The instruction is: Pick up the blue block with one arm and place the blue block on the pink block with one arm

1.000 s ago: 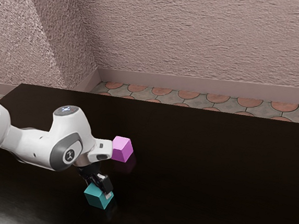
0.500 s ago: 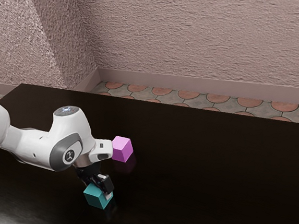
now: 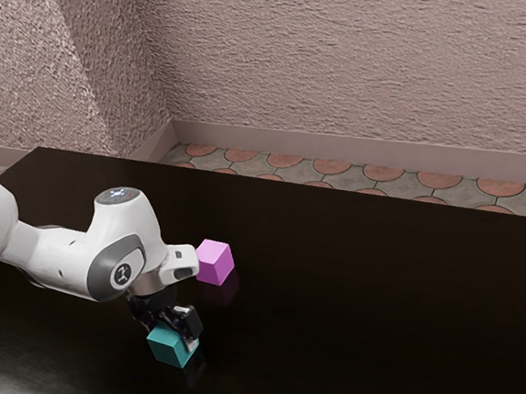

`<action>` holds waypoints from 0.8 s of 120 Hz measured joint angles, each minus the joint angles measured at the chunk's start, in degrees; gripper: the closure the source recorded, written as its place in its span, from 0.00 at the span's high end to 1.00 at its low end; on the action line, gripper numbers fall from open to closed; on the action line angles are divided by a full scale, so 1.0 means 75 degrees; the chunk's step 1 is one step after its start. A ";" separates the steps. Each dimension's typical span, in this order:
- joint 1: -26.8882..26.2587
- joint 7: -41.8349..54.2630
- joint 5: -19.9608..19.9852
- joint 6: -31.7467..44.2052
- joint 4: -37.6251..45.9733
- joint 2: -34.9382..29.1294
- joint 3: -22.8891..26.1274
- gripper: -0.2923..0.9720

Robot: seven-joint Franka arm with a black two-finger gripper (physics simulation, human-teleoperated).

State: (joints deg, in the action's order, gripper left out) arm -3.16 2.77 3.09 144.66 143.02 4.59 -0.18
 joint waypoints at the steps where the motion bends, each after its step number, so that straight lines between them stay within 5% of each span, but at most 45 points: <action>1: 0.0000 -0.0014 0.0000 0.0000 0.0000 0.0000 0.0000 0.77; 71: -0.0007 -0.0343 -0.0078 0.0036 0.0223 -0.0183 0.0094 0.77; 96: 0.0002 -0.0347 -0.0067 0.0102 0.0221 -0.0200 0.0094 0.60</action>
State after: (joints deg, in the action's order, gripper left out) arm -3.15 0.16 2.59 145.43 144.67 3.09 0.53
